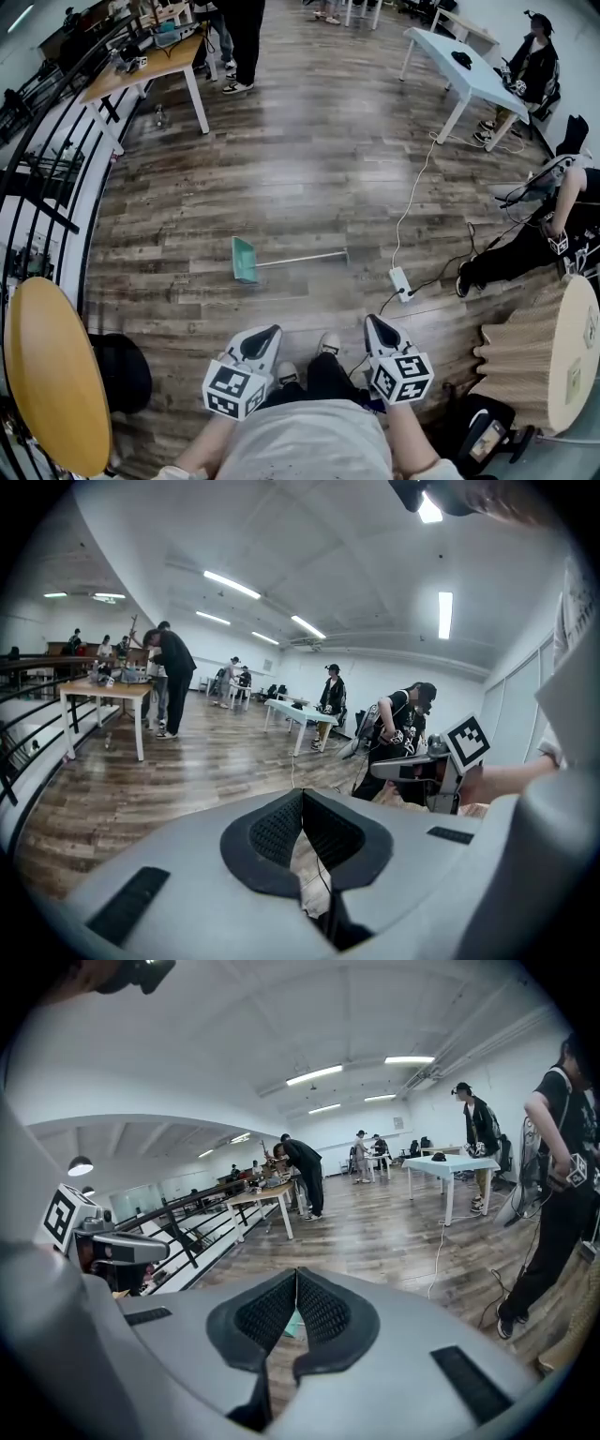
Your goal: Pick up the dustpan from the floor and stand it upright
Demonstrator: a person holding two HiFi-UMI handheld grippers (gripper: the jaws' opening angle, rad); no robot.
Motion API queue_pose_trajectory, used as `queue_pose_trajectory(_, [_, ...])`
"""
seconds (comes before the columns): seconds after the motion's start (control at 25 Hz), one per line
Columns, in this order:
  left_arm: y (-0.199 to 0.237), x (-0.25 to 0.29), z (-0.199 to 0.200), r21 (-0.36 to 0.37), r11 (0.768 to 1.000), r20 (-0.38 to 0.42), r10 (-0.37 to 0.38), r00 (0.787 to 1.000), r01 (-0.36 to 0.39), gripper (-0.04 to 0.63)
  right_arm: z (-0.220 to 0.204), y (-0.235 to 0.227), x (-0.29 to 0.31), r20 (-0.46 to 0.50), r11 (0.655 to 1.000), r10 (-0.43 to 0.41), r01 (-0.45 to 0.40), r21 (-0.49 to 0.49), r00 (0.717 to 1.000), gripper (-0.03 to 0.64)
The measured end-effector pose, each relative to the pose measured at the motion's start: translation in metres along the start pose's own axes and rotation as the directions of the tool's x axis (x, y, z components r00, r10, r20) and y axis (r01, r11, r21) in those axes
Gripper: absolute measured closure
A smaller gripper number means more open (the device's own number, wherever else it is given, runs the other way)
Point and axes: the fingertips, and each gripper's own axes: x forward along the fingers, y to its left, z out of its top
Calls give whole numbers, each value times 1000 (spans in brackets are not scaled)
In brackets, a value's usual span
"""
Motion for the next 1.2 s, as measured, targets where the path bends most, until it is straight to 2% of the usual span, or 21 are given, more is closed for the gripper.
queue_pose_trajectory(0.24, [17,34,8,-12,1000,-15,14,1000,-15,571,4,-28,31,-14,1000,4,-3,24,1000,591])
queue_pose_trajectory(0.44, [34,89,26,-16,999,-33,28,999,-28,571,20,-73,78,-26,999,16,-15,31,1000,591])
queue_pose_trajectory(0.64, [45,165,66,-26,1000,-33,2,999,-3,571,57,-133,132,-20,999,24,-23,27,1000,591])
queue_pose_trajectory(0.84, [57,239,119,-111,994,6,10,1000,-10,571,98,-197,175,-24,999,46,-45,24,999,591])
queue_pose_trajectory(1.08, [75,272,145,-68,996,1,61,998,-61,571,123,-223,206,-43,997,76,-76,9,996,591])
queue_pose_trajectory(1.2, [81,280,150,-82,994,3,67,998,-66,571,126,-228,217,-61,996,86,-86,9,994,591])
